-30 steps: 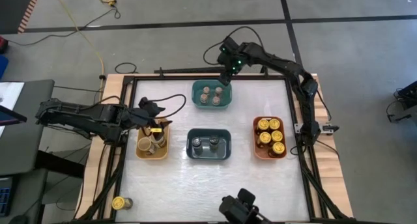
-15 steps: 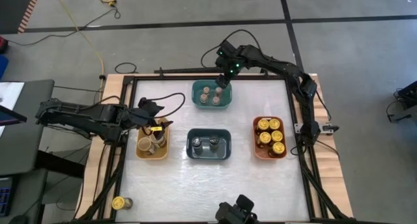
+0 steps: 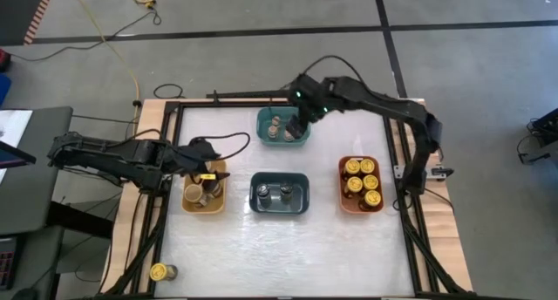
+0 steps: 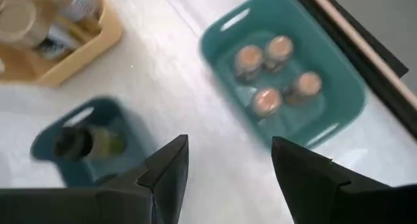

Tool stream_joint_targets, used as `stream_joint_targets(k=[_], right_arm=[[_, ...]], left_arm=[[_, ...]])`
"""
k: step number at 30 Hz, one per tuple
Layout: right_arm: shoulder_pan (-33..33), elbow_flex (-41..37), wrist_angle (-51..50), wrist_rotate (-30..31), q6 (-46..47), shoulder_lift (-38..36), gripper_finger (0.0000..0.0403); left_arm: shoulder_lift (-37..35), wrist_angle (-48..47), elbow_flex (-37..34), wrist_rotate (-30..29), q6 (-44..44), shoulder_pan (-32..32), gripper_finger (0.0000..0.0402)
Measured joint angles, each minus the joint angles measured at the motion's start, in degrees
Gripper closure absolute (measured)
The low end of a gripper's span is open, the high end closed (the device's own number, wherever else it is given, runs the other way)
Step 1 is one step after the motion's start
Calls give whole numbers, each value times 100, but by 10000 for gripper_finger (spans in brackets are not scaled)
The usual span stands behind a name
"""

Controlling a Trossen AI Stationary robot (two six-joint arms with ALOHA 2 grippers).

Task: Sort spices by type
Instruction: Put the yellow seasoning into the orange bin

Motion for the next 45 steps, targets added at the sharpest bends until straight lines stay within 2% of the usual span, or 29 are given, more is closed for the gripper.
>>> stream_joint_targets(k=[2,6,12,15,19,23,32,38,41,45], right_arm=[[450,-254,17,364,297,-213,159],[1418,-1195,125,1468,1206,-671,159],[2898,-2713,760,1794,3181,-1373,159],[3665,-3305,991,2183,4216,-1626,159],[4488,-3740,975,2709,5526,-1765,159],[5039,-3843,840,2905,6303,-1738,159],[5515,-3843,477,3096,6358,-1729,159],[5674,-3843,247,3094,6170,-1731,159],[5672,-3843,218,3094,5997,-1731,159],[5588,-3843,219,3131,5632,-1731,159]], left_arm=[[0,-153,0,207,-116,-8,42],[0,-465,0,288,-263,-145,42],[36,-498,7,283,-443,-445,42],[190,-523,11,316,-573,-645,43],[701,-1027,390,339,-899,-999,43],[1413,-1682,1134,326,-1101,-1443,43],[2903,-2986,2927,334,-1173,-2754,43],[3627,-3277,3724,664,-254,-3567,43],[3849,-3297,3905,664,-490,-3826,43],[3979,-3332,3932,653,-1215,-4176,43]])
